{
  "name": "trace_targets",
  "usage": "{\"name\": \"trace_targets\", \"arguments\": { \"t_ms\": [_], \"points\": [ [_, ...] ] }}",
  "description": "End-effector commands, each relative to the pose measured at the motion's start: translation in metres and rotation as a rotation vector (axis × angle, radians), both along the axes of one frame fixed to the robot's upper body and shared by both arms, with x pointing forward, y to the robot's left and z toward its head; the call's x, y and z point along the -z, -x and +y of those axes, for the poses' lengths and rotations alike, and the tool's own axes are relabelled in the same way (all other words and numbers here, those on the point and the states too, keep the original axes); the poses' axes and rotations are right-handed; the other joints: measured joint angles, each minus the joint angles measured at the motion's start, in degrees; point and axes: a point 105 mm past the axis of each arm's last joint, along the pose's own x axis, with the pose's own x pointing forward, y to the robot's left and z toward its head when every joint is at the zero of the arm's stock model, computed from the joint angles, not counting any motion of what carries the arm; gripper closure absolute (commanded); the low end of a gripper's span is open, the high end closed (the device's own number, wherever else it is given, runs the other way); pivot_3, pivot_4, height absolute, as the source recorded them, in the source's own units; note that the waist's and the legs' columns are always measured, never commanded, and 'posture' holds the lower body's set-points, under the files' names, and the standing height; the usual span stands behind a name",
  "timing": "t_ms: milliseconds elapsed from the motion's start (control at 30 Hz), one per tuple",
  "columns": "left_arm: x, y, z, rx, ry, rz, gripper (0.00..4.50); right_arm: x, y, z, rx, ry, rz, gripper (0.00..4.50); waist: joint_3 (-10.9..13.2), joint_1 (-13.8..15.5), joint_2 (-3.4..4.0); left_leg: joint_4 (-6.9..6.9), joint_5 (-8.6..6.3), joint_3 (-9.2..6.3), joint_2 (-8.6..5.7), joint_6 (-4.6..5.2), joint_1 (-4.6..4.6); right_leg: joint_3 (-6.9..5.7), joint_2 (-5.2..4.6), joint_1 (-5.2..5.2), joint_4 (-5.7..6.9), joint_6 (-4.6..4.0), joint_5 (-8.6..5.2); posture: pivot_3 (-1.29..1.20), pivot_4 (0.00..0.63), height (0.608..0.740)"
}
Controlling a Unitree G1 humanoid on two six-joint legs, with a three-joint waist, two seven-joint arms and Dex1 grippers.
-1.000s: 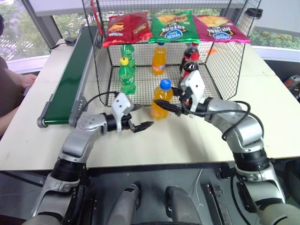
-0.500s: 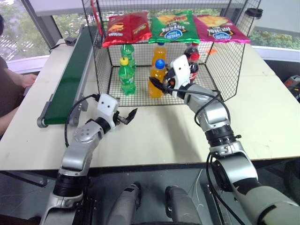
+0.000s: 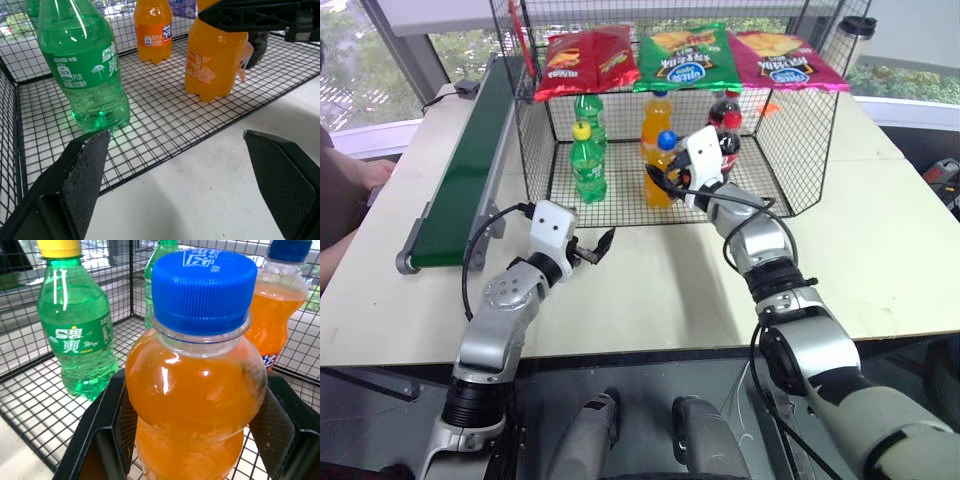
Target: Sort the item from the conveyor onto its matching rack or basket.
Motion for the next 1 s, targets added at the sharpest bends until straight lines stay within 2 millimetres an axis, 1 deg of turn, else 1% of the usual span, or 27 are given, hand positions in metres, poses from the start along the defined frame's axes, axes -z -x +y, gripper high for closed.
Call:
{"name": "trace_targets", "arguments": {
  "t_ms": [33,67,100,400,533,633,700,800,867,900,933,1000],
  "points": [
    [-0.014,0.001,-0.004,0.013,-0.004,-0.058,0.00,-0.039,0.000,0.005,-0.007,-0.039,-0.130,0.57,0.00,-0.01,0.00,0.00,0.00,0.00,0.00,0.00,0.00,0.00,0.00,0.00,0.00,0.00,0.00,0.00,0.150,0.738],
    [-0.014,0.001,-0.004,0.014,-0.003,-0.058,0.00,-0.038,0.000,0.005,-0.007,-0.039,-0.129,0.09,0.00,-0.01,0.00,0.00,0.00,0.00,0.00,0.00,0.00,0.01,0.00,0.00,0.00,0.00,0.00,0.00,0.150,0.738],
    [-0.014,0.001,-0.005,0.014,-0.003,-0.057,0.00,-0.038,0.000,0.004,-0.008,-0.039,-0.129,0.04,0.00,-0.01,0.00,0.00,0.00,0.00,0.00,0.00,0.00,0.01,0.00,0.00,0.00,0.00,0.00,0.00,0.150,0.738],
    [-0.012,0.000,-0.004,0.013,0.000,-0.057,0.00,-0.038,0.005,0.002,-0.043,-0.004,-0.111,0.04,-0.01,0.01,0.02,0.00,0.00,-0.01,0.00,-0.01,0.05,0.02,0.01,0.03,0.02,-0.01,0.00,0.00,0.150,0.738],
    [-0.012,0.000,-0.006,0.016,0.007,-0.059,0.00,-0.035,0.013,-0.009,-0.057,0.038,-0.094,0.04,-0.01,0.23,0.01,0.00,0.00,-0.01,0.00,-0.01,0.04,0.02,0.01,0.03,0.02,-0.01,0.00,0.00,0.150,0.738],
    [-0.010,0.000,-0.007,0.025,0.005,-0.057,0.00,-0.021,0.025,-0.024,-0.076,0.105,-0.055,0.04,-0.01,0.36,0.01,0.01,-0.06,-0.01,-0.01,-0.10,0.04,0.02,0.00,0.05,0.00,-0.02,-0.01,0.00,0.150,0.738],
    [-0.006,0.002,-0.010,0.048,-0.012,-0.045,0.00,-0.013,0.035,-0.032,-0.098,0.118,-0.022,0.04,-0.02,0.37,0.01,0.01,-0.06,-0.01,-0.01,-0.11,0.04,0.02,-0.01,0.05,-0.01,-0.02,-0.02,0.00,0.150,0.738],
    [-0.004,0.006,-0.013,0.085,-0.007,-0.033,0.00,-0.006,0.053,-0.036,-0.161,0.134,0.022,0.04,-0.01,0.14,0.02,0.01,-0.06,0.01,0.00,-0.11,0.03,0.02,-0.03,0.05,0.00,-0.04,-0.03,0.00,0.150,0.738],
    [-0.004,0.017,-0.020,0.174,0.009,-0.002,0.00,0.005,0.083,-0.031,-0.316,0.161,0.086,0.04,-0.02,0.02,0.03,0.01,-0.07,0.03,0.01,-0.11,0.03,0.04,-0.04,0.03,0.00,-0.15,-0.09,0.00,0.150,0.738],
    [-0.001,0.021,-0.020,0.212,0.003,0.024,0.00,0.015,0.101,-0.031,-0.395,0.192,0.129,0.04,-0.02,0.08,0.03,0.00,-0.07,0.03,0.03,-0.11,0.03,0.04,-0.04,0.03,0.00,-0.19,-0.11,0.00,0.150,0.738],
    [0.002,0.024,-0.020,0.233,-0.014,0.042,0.00,0.023,0.114,-0.031,-0.444,0.220,0.164,0.04,-0.02,0.15,0.03,-0.01,-0.08,0.01,0.04,-0.11,0.03,0.03,-0.05,0.03,-0.01,-0.19,-0.13,0.00,0.150,0.738],
    [0.010,0.024,-0.016,0.235,-0.059,0.063,0.00,0.037,0.124,-0.036,-0.456,0.278,0.199,0.04,-0.03,0.19,0.04,-0.02,-0.11,-0.01,0.04,-0.09,0.03,0.01,-0.11,0.06,-0.03,-0.15,-0.17,0.00,0.150,0.738]
  ]
}}
